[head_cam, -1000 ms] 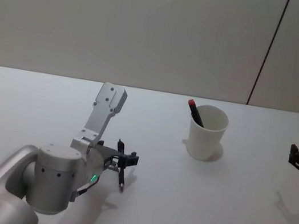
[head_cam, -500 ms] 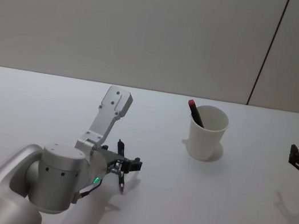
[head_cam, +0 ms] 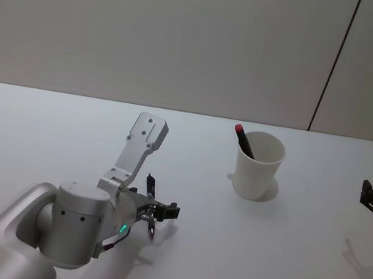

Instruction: Place the pen into the pen holder.

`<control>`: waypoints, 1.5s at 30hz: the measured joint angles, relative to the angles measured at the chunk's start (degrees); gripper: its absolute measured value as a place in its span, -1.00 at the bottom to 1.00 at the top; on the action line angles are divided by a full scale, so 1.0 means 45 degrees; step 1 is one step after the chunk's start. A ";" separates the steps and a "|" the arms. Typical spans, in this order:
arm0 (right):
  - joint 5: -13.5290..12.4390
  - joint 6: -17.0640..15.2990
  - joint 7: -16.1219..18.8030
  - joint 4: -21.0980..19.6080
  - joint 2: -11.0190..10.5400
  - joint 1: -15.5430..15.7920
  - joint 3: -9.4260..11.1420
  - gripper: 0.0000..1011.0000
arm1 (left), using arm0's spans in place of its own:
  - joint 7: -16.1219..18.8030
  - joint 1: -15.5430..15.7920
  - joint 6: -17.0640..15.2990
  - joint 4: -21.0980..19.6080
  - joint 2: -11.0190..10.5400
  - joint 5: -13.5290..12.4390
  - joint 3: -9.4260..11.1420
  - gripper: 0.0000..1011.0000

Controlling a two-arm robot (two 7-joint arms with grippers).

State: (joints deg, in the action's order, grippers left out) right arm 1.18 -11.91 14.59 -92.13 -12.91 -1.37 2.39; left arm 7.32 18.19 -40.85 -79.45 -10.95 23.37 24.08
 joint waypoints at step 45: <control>0.0000 0.0000 -0.0001 0.0000 0.0000 0.0000 0.0000 0.98 | 0.0036 -0.0158 0.0186 0.0709 0.0249 -0.0009 -0.0220 -0.35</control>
State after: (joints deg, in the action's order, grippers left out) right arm 1.19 -11.91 14.58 -92.13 -12.91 -1.37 2.39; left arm 7.48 17.48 -40.01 -76.26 -9.83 23.33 23.08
